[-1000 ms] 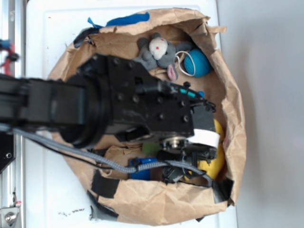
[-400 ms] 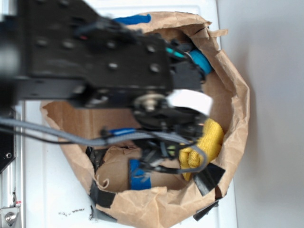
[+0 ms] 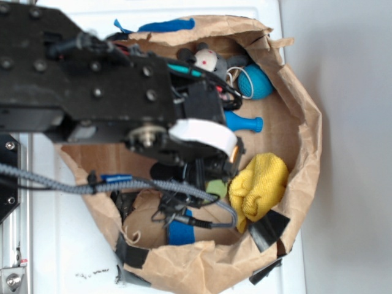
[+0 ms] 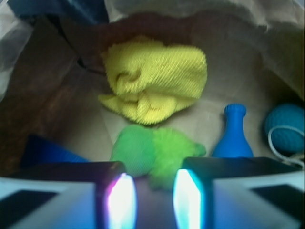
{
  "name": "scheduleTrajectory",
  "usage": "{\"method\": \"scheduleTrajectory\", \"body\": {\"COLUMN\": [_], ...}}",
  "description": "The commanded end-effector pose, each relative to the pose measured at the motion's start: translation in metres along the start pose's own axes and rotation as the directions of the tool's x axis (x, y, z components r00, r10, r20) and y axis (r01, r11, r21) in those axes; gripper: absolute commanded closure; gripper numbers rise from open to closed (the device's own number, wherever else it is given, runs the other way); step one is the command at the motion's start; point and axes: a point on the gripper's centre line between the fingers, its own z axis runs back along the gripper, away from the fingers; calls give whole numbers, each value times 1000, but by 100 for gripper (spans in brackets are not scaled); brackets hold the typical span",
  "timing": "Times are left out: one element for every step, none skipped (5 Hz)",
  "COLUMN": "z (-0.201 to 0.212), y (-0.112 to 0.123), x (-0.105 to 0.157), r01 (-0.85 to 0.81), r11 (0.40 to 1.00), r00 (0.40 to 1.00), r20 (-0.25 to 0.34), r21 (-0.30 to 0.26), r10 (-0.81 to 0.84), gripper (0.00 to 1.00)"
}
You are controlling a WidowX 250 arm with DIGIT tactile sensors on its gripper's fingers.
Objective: Grab the yellow cloth.
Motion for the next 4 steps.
{"method": "scheduleTrajectory", "body": {"z": [-6, -10, -8, -16], "y": [12, 14, 7, -2], "x": [33, 46, 54, 54], "r01": [-54, -68, -81, -51], "r11": [998, 998, 996, 999], "r00": [996, 992, 986, 987], "r20": [76, 112, 148, 155], "r21": [28, 18, 37, -18], "r10": [52, 66, 75, 53], "gripper": [0, 0, 0, 0]}}
